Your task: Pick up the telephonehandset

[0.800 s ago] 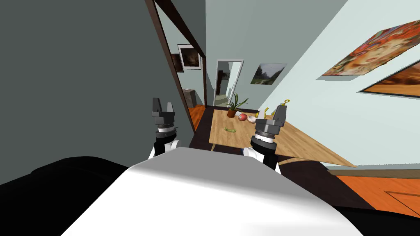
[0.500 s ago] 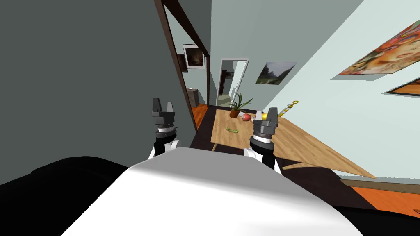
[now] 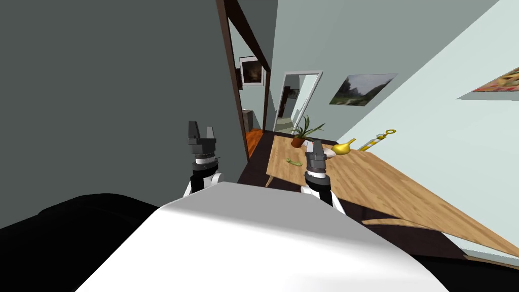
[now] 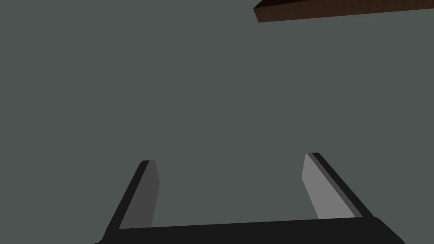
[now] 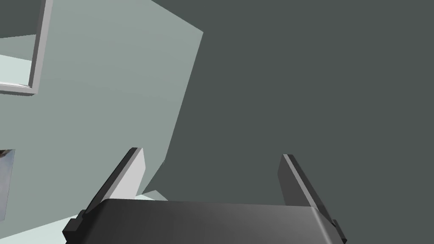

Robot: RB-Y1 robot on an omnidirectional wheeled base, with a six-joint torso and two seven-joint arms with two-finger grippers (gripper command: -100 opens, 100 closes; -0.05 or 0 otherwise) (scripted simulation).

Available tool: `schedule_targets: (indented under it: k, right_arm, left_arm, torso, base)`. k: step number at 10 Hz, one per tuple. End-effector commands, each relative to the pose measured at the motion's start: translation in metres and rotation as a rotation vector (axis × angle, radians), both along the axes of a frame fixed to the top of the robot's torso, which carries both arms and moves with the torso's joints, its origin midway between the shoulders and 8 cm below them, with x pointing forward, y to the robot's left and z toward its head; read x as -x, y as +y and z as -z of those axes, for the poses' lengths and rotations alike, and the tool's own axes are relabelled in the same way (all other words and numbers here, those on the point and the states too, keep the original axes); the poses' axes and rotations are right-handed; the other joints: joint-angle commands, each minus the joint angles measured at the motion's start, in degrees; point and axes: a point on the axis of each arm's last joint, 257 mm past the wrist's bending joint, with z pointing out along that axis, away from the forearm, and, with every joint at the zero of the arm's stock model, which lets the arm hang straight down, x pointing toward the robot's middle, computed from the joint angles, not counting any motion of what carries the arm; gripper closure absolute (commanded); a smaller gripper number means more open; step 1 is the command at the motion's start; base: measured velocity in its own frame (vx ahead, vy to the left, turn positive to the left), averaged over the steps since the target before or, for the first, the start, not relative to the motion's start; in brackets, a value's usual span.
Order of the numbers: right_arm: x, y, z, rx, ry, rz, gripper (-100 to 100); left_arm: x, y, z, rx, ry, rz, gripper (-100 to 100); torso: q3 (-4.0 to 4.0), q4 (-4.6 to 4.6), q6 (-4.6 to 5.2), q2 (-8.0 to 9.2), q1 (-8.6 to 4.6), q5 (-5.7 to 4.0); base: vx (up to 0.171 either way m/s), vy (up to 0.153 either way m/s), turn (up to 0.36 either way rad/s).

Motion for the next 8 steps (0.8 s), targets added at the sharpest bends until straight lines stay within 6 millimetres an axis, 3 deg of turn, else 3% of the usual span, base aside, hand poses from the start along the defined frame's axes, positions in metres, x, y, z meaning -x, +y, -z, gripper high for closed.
schedule_targets:
  k: [1,2,5,7,8]
  right_arm:
    - [-0.006,0.006,0.017,0.055,0.025,-0.011,-100]
    - [-0.009,0.012,0.032,0.105,0.046,-0.024,-100]
    - [-0.013,0.018,0.053,0.157,0.078,-0.037,-100]
    - [-0.014,0.031,0.086,0.265,0.117,-0.074,-100]
    - [-0.017,0.027,0.099,0.271,0.147,-0.071,-100]
  left_arm:
    - [0.0,0.0,0.0,0.0,0.0,0.0,0]
    - [0.0,0.0,0.0,0.0,0.0,0.0,0]
    - [0.0,0.0,0.0,0.0,0.0,0.0,0]
    - [0.0,0.0,0.0,0.0,0.0,0.0,0]
    - [0.0,0.0,0.0,0.0,0.0,0.0,0]
  torso:
    - [0.0,0.0,0.0,0.0,0.0,0.0]
    - [-0.03,-0.01,-0.03,-0.04,-0.05,-0.01]
    - [-0.02,-0.01,-0.03,-0.04,-0.06,-0.02]
    - [-0.04,-0.01,-0.03,-0.06,-0.04,-0.01]
    - [-0.02,-0.01,-0.03,-0.02,-0.01,0.0]
  base:
    - [-0.038,0.033,0.163]
    - [-0.057,0.045,0.342]
    - [-0.04,0.032,0.135]
    - [-0.045,0.049,0.279]
    - [-0.039,0.034,0.142]
